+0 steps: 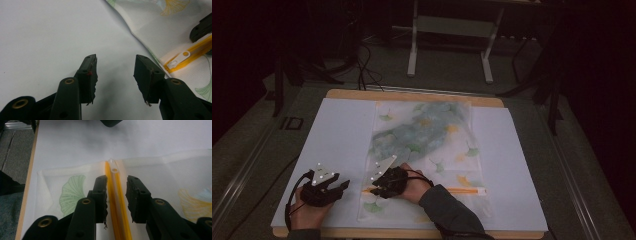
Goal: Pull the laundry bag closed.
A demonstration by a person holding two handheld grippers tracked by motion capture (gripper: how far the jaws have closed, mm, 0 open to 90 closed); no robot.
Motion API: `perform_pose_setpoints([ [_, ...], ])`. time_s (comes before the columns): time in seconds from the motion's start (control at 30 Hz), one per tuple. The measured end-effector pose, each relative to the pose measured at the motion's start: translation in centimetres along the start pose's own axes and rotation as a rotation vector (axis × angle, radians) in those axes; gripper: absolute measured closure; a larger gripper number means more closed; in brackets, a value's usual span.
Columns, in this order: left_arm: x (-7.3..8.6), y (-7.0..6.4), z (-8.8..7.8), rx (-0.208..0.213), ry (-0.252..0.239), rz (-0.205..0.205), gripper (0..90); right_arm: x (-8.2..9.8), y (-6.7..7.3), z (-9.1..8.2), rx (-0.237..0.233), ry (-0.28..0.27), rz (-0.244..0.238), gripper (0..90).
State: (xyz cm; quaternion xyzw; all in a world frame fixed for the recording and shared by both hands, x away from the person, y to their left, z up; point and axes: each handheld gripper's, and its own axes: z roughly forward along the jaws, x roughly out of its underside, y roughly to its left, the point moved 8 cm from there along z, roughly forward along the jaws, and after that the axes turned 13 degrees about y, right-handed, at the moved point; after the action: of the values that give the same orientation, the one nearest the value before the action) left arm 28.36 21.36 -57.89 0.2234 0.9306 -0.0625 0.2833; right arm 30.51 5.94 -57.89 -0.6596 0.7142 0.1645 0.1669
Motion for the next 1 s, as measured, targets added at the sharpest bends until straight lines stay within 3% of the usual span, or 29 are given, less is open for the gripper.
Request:
perform_pose_setpoints([
  [0.63, 0.0, -0.1, 0.1, 0.009, 0.002, 0.004, 52.8, -1.8, 0.2, 1.9, -0.031, 0.023, 0.019, 77.6],
  [0.73, -0.1, -0.2, 0.0, 0.016, 0.002, 0.005, 53.2, -1.8, 0.2, 2.2, -0.03, 0.035, 0.025, 82.0],
  [1.0, -0.1, -0.8, 0.1, 0.052, 0.014, 0.014, 54.4, -1.5, 0.1, 1.8, -0.029, 0.035, 0.032, 83.2],
])
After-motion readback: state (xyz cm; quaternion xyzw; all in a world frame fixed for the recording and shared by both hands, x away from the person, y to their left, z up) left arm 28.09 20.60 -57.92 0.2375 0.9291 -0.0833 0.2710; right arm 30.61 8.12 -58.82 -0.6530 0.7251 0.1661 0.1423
